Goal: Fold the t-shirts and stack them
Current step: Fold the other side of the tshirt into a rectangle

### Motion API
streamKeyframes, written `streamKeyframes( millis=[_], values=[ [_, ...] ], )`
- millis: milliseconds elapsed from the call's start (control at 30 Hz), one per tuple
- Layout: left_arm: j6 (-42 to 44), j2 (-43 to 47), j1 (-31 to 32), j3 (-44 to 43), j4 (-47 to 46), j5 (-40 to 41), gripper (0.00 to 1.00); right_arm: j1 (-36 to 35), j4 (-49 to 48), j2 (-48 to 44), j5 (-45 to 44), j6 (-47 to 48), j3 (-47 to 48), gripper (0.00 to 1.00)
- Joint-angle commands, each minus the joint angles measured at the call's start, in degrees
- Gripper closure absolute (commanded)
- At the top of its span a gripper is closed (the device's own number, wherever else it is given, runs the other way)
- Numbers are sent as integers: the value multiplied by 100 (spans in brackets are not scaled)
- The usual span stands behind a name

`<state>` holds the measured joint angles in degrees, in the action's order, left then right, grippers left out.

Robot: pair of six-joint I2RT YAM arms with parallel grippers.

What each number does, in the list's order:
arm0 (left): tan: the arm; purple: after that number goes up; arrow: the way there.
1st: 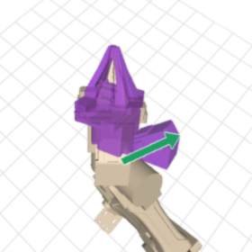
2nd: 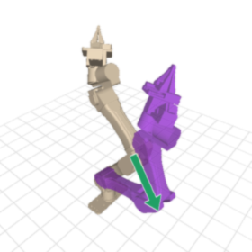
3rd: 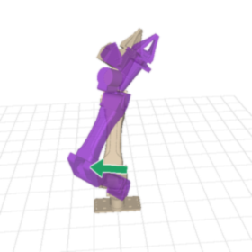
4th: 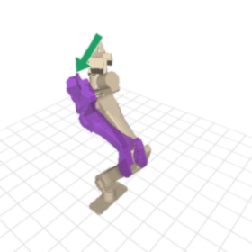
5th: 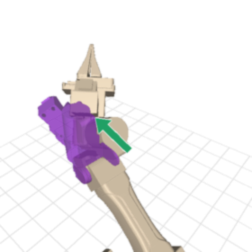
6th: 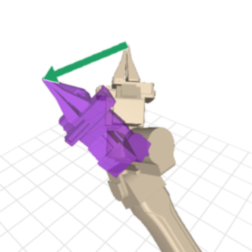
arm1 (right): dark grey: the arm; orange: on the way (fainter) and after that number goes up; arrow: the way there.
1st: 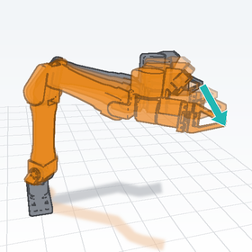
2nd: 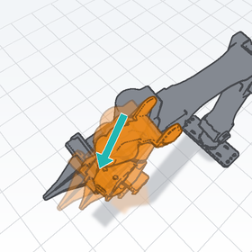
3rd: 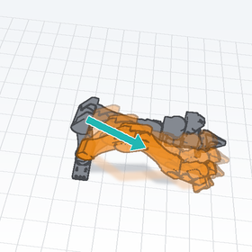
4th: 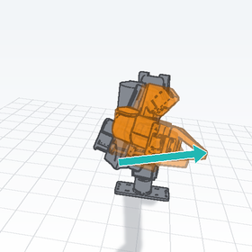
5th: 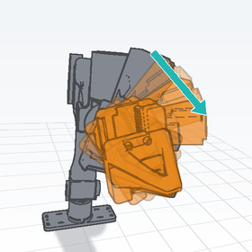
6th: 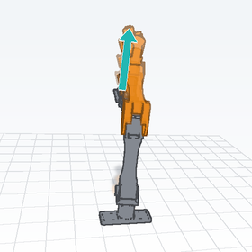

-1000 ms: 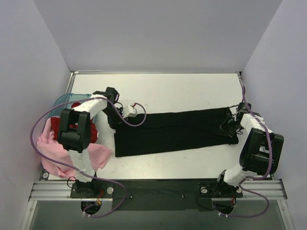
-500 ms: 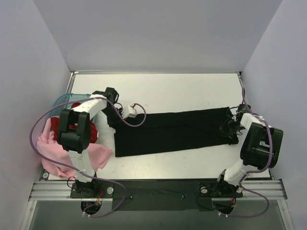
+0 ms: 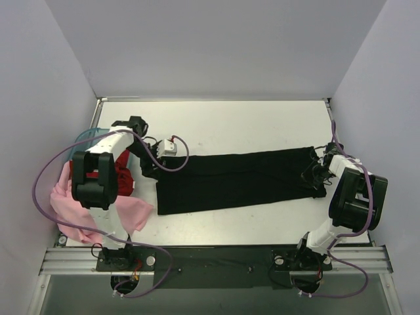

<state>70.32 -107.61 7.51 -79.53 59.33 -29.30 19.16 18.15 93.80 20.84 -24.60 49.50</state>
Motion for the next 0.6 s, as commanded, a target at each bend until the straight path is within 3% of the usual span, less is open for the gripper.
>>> streamKeyframes(
  millis=[0, 133, 367, 567],
  values=[
    [2069, -75, -460, -151, 807, -1218, 23, 53, 75, -72, -89, 26, -1, 100],
    [3011, -461, -452, -475, 1396, -1412, 27, 53, 39, -116, -89, 43, -28, 100],
    [2497, -752, -320, -669, 826, -1026, 32, 88, 57, -213, -71, 122, -54, 100],
    [2425, -919, -294, -722, 905, -665, 39, 106, 66, -152, -28, 131, -19, 100]
  ],
)
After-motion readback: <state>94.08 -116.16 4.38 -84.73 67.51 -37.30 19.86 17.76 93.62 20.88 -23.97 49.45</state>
